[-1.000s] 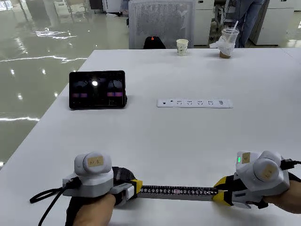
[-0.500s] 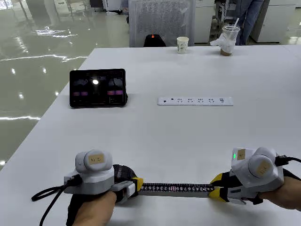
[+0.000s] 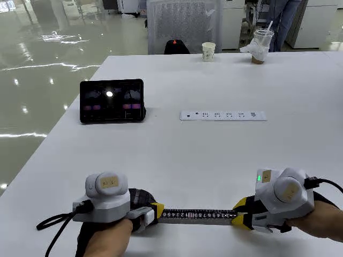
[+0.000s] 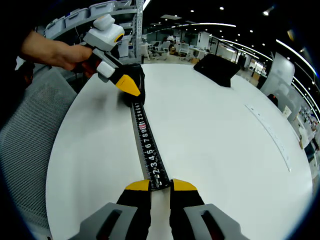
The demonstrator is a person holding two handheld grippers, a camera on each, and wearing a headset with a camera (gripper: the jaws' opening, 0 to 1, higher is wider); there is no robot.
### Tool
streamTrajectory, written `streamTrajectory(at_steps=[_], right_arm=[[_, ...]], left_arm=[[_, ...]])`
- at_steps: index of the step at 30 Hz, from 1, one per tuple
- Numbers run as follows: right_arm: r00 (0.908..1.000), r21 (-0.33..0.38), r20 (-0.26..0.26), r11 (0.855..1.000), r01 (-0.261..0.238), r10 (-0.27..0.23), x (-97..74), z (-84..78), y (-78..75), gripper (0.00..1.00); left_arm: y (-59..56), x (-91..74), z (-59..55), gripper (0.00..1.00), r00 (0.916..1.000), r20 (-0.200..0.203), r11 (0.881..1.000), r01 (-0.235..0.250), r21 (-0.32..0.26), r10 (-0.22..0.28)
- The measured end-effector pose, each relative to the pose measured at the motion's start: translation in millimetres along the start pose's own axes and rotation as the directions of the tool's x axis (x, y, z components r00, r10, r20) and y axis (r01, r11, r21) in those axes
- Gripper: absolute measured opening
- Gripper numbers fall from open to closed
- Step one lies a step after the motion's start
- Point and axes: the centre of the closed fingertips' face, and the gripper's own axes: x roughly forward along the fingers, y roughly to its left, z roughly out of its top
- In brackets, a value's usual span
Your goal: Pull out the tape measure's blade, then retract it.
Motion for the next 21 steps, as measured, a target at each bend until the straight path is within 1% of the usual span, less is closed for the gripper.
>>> streamTrajectory(at_steps=[21], right_arm=[[0.9999, -0.004, 0.012, 1.000, -0.009, 0.009, 12.8, 15.9, 4.9, 0.10]], left_arm=[[-0.5, 0.0, 1.1, 0.61, 1.0000, -0.002, 1.000, 0.007, -0.004, -0.007]])
